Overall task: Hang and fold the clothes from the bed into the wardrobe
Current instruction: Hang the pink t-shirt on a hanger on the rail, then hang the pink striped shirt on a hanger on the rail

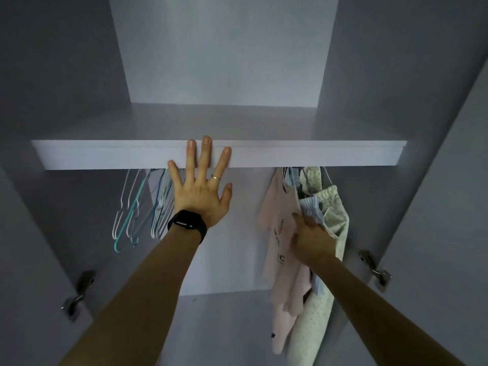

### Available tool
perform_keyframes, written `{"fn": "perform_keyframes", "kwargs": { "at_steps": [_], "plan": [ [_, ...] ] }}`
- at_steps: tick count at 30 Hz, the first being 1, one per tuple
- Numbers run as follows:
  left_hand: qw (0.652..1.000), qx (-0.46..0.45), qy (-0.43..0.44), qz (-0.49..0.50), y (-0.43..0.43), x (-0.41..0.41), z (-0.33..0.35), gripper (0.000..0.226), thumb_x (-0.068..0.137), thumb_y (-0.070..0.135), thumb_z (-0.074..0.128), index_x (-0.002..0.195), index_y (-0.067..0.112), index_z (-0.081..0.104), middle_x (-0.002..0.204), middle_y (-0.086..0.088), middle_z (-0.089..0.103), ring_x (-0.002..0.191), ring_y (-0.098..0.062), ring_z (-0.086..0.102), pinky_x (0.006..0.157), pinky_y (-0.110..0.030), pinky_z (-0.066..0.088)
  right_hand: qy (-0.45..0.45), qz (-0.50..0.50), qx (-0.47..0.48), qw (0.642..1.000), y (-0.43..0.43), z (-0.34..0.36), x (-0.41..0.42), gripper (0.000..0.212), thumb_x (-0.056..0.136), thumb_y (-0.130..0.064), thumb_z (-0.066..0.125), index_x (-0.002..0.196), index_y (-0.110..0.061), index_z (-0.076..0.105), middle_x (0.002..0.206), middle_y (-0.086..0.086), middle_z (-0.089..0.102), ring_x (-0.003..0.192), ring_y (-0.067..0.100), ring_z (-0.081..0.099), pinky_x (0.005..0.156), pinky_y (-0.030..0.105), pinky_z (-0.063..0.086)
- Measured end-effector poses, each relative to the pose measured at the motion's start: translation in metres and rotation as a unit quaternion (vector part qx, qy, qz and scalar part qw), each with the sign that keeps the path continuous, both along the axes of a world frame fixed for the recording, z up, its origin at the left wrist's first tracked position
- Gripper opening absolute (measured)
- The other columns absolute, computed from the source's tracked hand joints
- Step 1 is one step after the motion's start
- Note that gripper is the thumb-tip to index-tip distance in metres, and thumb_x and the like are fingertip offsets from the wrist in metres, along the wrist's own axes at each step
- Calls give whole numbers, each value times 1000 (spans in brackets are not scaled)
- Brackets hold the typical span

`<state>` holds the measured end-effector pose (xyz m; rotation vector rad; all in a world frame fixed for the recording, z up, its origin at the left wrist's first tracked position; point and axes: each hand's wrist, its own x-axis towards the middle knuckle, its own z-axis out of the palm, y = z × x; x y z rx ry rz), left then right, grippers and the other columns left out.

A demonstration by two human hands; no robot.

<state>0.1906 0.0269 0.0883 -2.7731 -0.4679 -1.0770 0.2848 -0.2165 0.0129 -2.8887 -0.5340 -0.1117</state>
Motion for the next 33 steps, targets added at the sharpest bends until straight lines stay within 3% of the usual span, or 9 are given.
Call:
{"fn": "perform_keyframes", "kwargs": {
  "at_steps": [5,12,16,22,27,30,33],
  "plan": [
    [991,-102,85,-32,-32,-28,15,92,92,49,50,156,37,-14,162,-6,-30,151,-36,-19,118,-67,3,9,11,83,996,-32,10,-81,52,97,-30,50,148,-25,41,149,2,47,129,34,49,101,47,49],
    [944,-192,166,-213,-118,-114,-59,67,94,34,58,155,31,31,165,-1,20,151,-27,15,118,-56,19,-78,-7,145,986,-102,17,-206,38,96,-26,61,133,-24,63,140,0,59,126,29,52,97,42,51],
    [901,-186,226,-319,-173,-160,-102,58,94,32,60,149,28,43,157,0,38,146,-23,31,113,-51,30,-100,-74,146,981,-140,-4,-289,34,95,-29,61,128,-22,67,137,0,61,124,28,53,94,41,53],
    [804,-209,288,-477,-275,-211,-147,52,93,26,62,144,24,51,148,-2,51,137,-23,44,113,-45,38,-92,-228,157,957,-208,-52,-405,32,94,-29,65,126,-23,68,137,0,62,121,27,55,95,40,52],
    [704,-140,358,-597,-376,-261,-175,50,92,25,59,142,27,53,141,2,57,130,-19,50,109,-40,40,-62,-417,159,892,-272,-91,-516,33,87,-21,73,120,-23,71,128,2,66,110,29,60,90,41,56],
    [627,-72,406,-661,-447,-301,-186,48,94,26,56,142,28,53,140,7,56,128,-17,51,107,-37,40,-53,-552,158,817,-300,-108,-592,33,88,-25,73,120,-29,70,131,-3,65,116,22,54,92,36,53],
    [549,-36,443,-708,-509,-345,-194,48,94,22,55,142,27,53,143,6,53,130,-17,49,109,-30,35,-53,-651,156,741,-324,-118,-656,32,87,-24,73,119,-27,71,128,0,67,112,28,57,96,39,48]
  ]
}}
